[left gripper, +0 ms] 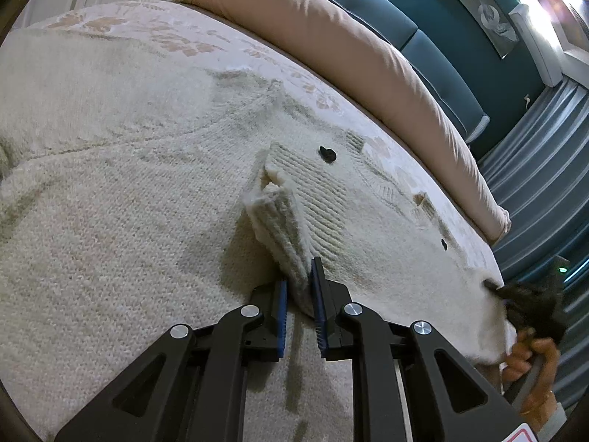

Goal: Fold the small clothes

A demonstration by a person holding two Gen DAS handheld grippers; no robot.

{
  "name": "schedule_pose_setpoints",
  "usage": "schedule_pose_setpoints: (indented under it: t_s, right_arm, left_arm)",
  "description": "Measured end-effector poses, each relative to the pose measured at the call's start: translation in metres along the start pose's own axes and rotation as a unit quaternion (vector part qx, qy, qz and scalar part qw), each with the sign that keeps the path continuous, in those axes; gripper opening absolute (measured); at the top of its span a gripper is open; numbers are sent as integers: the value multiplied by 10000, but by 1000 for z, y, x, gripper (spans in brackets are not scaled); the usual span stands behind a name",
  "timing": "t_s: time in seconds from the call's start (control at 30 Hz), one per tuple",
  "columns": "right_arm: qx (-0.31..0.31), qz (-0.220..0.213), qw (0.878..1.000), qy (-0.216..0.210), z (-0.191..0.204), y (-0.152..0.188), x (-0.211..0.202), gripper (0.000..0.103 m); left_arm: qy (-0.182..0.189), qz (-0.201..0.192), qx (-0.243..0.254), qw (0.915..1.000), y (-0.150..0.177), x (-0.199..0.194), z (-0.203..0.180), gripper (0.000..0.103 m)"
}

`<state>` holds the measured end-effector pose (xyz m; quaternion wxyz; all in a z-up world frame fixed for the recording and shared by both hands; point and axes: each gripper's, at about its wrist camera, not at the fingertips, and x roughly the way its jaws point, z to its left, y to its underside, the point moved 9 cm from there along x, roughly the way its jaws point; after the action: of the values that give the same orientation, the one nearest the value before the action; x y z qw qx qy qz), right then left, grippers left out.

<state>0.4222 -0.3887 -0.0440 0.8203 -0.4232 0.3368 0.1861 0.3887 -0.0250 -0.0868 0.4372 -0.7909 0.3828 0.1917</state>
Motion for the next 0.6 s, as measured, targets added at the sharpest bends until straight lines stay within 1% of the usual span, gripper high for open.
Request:
schedule_pose_setpoints:
  t_s: [0.03, 0.07, 0.1, 0.13, 0.17, 0.2, 0.27, 0.33, 0.37, 0.4, 0.43, 0.5, 0.53, 0.57, 0.6]
  right_arm:
    - [127, -72, 9999, 58, -8, -1, 0, 8]
    - [148, 164, 9988, 427, -28, 6, 13, 8]
    - [83, 439, 9975, 553, -34, 16, 27, 8]
    - [-86, 437, 9975, 549, -33, 19, 30, 9]
    - [-306, 345, 9968, 649, -27, 16, 22, 9]
    - [-357, 296, 9966, 677, -21, 14, 15, 10]
    - [-445, -11, 9969, 643, -2, 10, -10, 12]
    - [-610, -364, 9961, 530, 21, 13, -35, 13]
    - [-637, -387, 9969, 259, 39, 23, -45, 13]
    - [-677, -265, 9974, -17, 57, 35, -47, 12]
    - [-862, -66, 9959, -250, 78, 57, -47, 12]
    - [-1300, 263, 9903, -411, 104, 89, -40, 13]
    - [-1585, 563, 9845, -501, 115, 112, -31, 10]
    - [-1713, 656, 9822, -414, 114, 121, -26, 10]
    - [-1768, 660, 9818, -197, 106, 126, -23, 10]
  left_arm:
    - [-7, -10, 14, 10000, 0, 0, -1, 16]
    - [-3, -14, 43, 10000, 1, 1, -2, 17]
    - [9, 1, 85, 10000, 1, 2, -3, 19]
    - [-28, 1, 136, 9999, 2, 2, -5, 19]
    - [-39, -1, 145, 9999, 3, 3, -6, 19]
    - [-33, 1, 136, 9999, 3, 3, -6, 19]
    - [-29, -3, 134, 9999, 1, 3, -5, 19]
    - [-31, -4, 139, 9999, 1, 3, -5, 19]
    - [-35, -3, 141, 9999, 1, 3, -5, 19]
    - [-40, -3, 144, 9999, 0, 2, -6, 19]
    - [-53, 1, 151, 9999, 0, 2, -6, 19]
    - [-103, 9, 180, 9998, -1, 2, -7, 19]
    - [-124, 13, 191, 9997, -1, 2, -8, 19]
    - [-134, 21, 191, 9997, -2, 4, -9, 19]
    - [-130, 26, 183, 9997, -2, 4, -9, 19]
